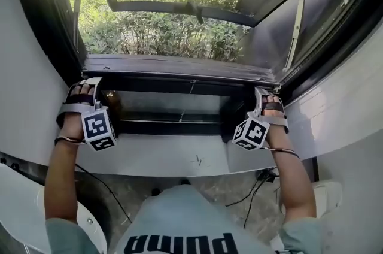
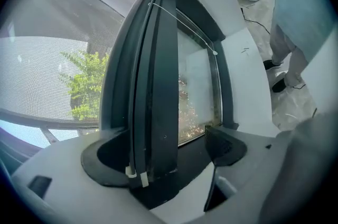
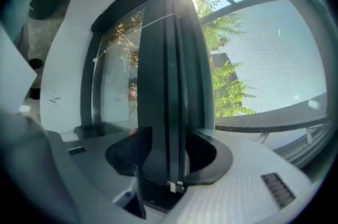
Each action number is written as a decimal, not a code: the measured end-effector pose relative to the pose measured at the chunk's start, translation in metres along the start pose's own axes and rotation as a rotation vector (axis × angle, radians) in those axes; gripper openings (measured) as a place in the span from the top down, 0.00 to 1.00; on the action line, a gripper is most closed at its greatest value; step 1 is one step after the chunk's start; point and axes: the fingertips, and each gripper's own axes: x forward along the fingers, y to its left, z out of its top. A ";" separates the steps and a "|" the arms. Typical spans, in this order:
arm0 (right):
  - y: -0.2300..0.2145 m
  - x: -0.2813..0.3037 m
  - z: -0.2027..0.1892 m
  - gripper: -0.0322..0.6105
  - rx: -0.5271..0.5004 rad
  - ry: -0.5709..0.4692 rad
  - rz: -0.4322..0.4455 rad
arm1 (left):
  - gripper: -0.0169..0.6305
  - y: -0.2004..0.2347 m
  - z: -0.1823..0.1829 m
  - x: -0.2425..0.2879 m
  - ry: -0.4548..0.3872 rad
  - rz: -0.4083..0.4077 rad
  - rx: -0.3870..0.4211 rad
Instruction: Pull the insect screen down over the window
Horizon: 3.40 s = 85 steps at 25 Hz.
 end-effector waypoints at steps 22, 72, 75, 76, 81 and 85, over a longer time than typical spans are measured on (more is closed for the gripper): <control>-0.033 -0.028 -0.005 0.68 0.377 -0.100 -0.095 | 0.30 0.022 0.025 -0.018 -0.234 0.117 -0.452; 0.105 -0.234 0.062 0.94 1.300 -0.916 0.519 | 0.95 -0.159 0.195 -0.265 -0.437 0.331 -1.485; 0.122 -0.259 0.059 0.94 1.303 -0.903 0.515 | 0.95 -0.182 0.192 -0.285 -0.438 0.322 -1.481; 0.127 -0.270 0.059 0.94 1.302 -0.898 0.511 | 0.95 -0.191 0.190 -0.294 -0.444 0.320 -1.479; 0.153 -0.342 0.065 0.94 1.309 -0.870 0.473 | 0.95 -0.234 0.178 -0.352 -0.486 0.312 -1.499; 0.167 -0.406 0.068 0.94 1.309 -0.852 0.417 | 0.95 -0.264 0.168 -0.398 -0.541 0.284 -1.510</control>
